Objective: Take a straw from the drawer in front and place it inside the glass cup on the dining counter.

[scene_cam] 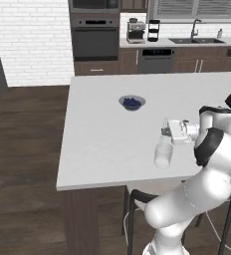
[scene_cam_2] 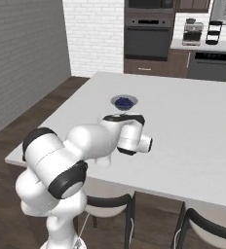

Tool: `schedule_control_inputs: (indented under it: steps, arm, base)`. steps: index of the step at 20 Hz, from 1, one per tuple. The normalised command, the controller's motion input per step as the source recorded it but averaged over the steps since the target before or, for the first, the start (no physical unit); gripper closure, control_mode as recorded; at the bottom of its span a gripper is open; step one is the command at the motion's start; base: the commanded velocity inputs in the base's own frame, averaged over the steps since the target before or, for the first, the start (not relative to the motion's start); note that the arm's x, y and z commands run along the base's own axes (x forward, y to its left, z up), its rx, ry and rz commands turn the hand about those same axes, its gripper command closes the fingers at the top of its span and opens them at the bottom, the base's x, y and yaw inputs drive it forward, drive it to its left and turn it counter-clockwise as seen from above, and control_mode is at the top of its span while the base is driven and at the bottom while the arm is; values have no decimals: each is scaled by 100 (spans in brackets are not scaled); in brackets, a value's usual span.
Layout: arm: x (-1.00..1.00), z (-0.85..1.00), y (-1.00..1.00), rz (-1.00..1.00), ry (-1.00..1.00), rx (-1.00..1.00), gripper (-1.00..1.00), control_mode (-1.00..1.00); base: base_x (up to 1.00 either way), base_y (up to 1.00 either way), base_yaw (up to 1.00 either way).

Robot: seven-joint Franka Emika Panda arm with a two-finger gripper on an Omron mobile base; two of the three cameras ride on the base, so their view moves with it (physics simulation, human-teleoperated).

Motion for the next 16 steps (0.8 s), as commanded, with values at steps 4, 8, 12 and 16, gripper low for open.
schedule_control_inputs:
  steps: [4, 8, 12, 16]
  arm:
    - [14, -4, -16, 0, 0, 0, 100, -100]
    - [24, -2, -24, 0, 0, 0, 100, -100]
    - [24, -7, -20, 0, 0, -1, 100, -100]
    - [2, -35, -11, 0, 0, -5, 100, -100]
  base:
    - [0, 0, 0]
    - [0, 0, 0]
    - [0, 0, 0]
    - [0, 0, 0]
